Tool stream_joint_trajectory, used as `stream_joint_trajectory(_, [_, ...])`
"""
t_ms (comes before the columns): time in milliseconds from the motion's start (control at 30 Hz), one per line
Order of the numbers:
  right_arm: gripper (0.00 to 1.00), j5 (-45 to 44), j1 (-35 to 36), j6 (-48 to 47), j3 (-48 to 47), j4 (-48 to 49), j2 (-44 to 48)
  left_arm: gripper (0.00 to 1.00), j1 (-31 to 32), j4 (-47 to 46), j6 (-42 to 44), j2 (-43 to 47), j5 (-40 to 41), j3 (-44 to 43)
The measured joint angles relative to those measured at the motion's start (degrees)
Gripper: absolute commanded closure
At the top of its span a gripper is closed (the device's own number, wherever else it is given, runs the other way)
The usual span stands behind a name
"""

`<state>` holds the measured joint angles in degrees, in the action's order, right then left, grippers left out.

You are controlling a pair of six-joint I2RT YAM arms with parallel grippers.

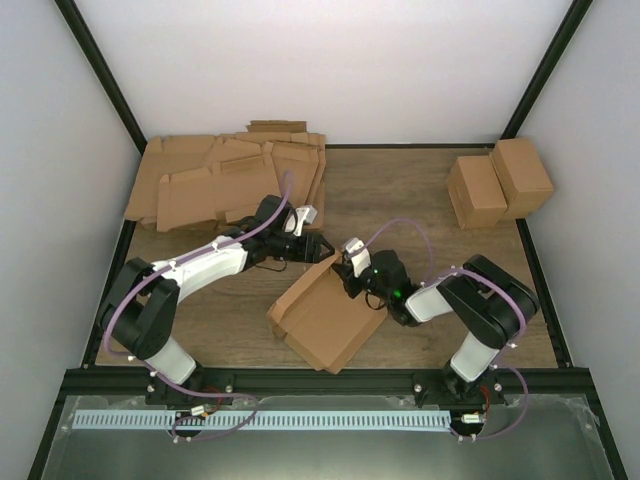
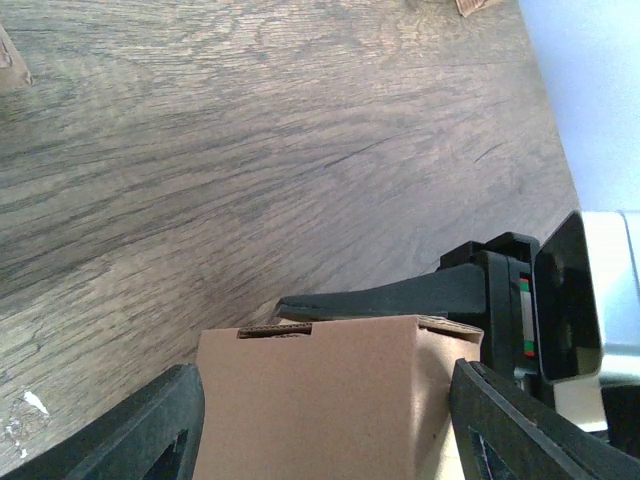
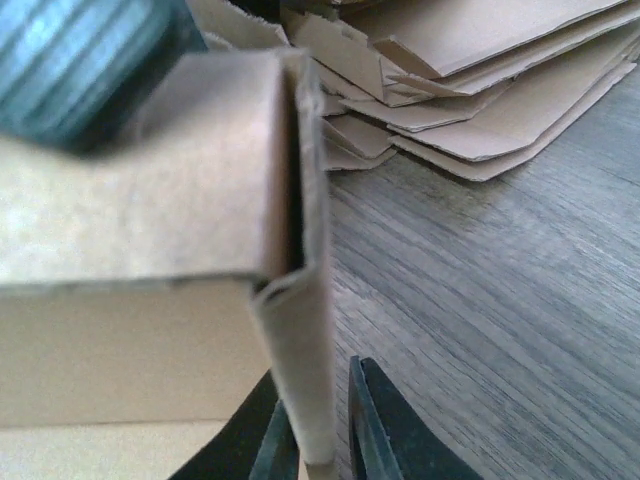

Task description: Fold the paper box

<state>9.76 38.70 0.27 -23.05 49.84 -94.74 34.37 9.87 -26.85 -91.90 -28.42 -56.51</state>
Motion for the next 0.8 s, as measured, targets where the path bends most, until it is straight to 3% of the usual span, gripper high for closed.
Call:
stream_joint_trajectory(133, [0.91,-0.35,0.17,0.44,0.0,0.83,-1.44,0.31,0.02,0.07,0.04,0.07,0.17,0.07])
stream_joint_trajectory(233, [0.74,-1.07,0.28,0.66,0.0,1.05,-1.51,0.31,0.0,0.09,0.07,0.09,0.28,0.07])
stream_joint_trajectory(333, [0.72,-1.7,0.28,0.85,0.0,1.53,-1.81,0.31,0.02,0.13,0.07,0.11,0.28,0.07])
stream_joint_trajectory(400, [0.76,-2.1,0.28,0.94,0.0,1.88,-2.12,0.31,0.0,0.13,0.07,0.11,0.28,0.07])
stream_joint_trajectory(467, [0.91,-2.38,0.31,0.85,0.0,2.03,-2.34,0.31,0.02,0.13,0.07,0.11,0.26,0.07])
stream_joint_trajectory(533, [0.98,-2.4,0.37,1.25,-0.02,2.29,-2.49,0.31,0.02,0.0,0.04,0.11,0.33,0.07])
stream_joint_trajectory(633, [0.99,-2.97,0.63,0.96,-0.07,2.67,-2.8,0.3,0.04,-0.07,0.04,0.11,0.26,0.07])
stream_joint_trajectory(667, [0.98,-3.28,0.7,1.03,-0.07,2.75,-2.84,0.3,0.07,-0.07,0.04,0.11,0.31,0.07])
stream_joint_trajectory(800, [0.77,-4.15,0.9,1.7,-0.09,2.78,-2.84,0.3,0.04,-0.39,0.0,0.11,0.28,0.31])
